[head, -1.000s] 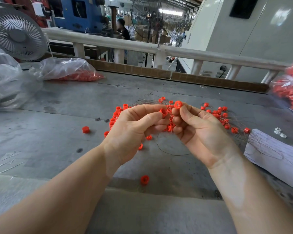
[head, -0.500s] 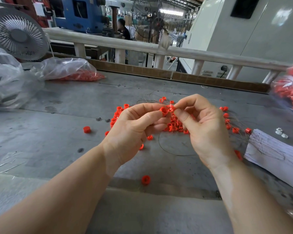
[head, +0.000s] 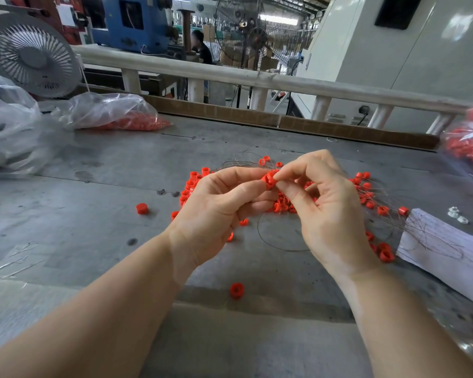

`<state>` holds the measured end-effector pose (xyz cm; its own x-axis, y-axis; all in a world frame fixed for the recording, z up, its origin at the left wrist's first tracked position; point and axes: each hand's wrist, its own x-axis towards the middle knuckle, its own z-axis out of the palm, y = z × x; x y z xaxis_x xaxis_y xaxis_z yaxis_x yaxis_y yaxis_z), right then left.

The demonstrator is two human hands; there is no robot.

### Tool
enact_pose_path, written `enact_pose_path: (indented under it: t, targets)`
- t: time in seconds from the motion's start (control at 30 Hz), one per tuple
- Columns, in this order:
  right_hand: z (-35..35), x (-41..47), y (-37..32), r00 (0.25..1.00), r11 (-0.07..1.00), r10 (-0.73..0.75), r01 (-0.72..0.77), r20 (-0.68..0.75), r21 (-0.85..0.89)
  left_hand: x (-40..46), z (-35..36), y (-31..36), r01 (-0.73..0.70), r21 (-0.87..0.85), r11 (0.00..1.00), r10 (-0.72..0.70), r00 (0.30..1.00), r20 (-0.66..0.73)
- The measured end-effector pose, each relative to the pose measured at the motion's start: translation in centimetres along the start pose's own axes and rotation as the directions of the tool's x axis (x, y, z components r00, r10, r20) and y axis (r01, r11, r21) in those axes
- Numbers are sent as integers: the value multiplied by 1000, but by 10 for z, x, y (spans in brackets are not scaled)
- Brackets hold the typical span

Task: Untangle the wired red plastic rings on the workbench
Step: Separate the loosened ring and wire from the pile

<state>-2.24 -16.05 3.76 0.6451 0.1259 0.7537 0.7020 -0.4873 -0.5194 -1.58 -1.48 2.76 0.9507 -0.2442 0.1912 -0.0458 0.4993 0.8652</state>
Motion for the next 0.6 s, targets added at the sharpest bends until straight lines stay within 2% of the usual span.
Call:
enact_pose_path:
  t: [0.4,0.6]
  targets:
    - [-1,-1,0,999,999,-30,31,29,-28,0,-1,-2,-21,25,999,22,999,-30]
    - [0,-2,1,996,999,54,-54,65,6,0,-2,-2,-41,61,997,43,998,-37]
